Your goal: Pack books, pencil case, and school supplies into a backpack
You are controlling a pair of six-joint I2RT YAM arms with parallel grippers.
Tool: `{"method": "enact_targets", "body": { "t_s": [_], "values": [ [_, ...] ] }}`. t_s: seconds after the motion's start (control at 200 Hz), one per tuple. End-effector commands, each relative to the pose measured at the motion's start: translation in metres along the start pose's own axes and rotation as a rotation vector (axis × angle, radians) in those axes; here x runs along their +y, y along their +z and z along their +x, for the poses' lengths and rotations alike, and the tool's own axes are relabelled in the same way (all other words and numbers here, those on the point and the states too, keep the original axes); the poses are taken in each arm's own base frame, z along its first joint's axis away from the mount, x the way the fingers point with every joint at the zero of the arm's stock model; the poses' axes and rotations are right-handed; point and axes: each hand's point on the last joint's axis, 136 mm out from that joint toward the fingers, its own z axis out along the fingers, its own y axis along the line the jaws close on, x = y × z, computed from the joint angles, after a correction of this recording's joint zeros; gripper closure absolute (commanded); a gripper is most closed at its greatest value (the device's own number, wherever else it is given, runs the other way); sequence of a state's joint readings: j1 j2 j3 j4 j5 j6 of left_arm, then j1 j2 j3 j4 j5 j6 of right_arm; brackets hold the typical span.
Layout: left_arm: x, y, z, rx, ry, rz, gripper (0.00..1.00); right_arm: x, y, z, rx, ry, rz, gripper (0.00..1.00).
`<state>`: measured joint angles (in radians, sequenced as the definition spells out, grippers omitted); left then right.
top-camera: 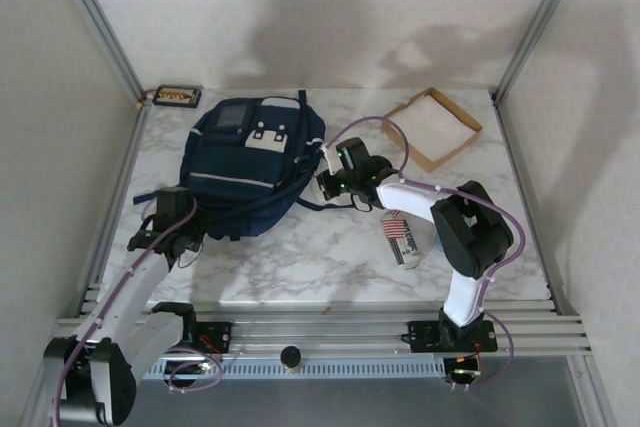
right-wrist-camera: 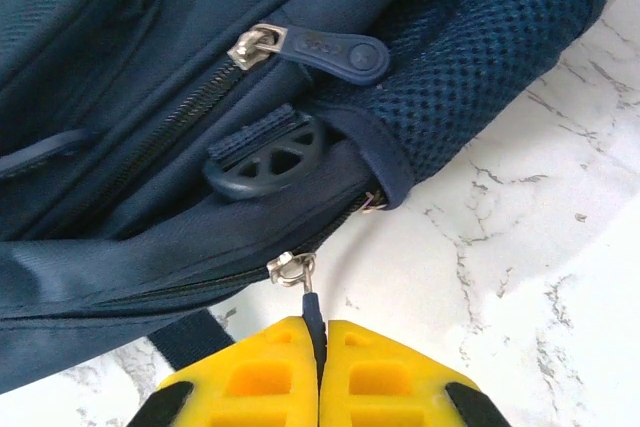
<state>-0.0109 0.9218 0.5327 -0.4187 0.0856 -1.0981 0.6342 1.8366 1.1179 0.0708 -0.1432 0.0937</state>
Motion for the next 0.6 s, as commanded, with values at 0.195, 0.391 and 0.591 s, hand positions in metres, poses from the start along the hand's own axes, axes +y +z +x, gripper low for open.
{"method": "enact_targets", "body": {
  "t_s": [0.195, 0.391, 0.591],
  "values": [
    [0.013, -0.024, -0.061, -0.246, 0.041, -0.125, 1.0, -0.038, -0.021, -0.039, -0.139, 0.048, 0.129, 1.0],
    [-0.015, -0.041, -0.059, -0.212, 0.135, -0.035, 0.45, 0.001, -0.058, -0.036, -0.13, 0.129, 0.002, 0.5],
    [-0.058, -0.044, -0.03, -0.133, 0.191, 0.104, 0.44, 0.003, -0.041, -0.063, -0.073, 0.313, -0.084, 0.31]
  ]
}}
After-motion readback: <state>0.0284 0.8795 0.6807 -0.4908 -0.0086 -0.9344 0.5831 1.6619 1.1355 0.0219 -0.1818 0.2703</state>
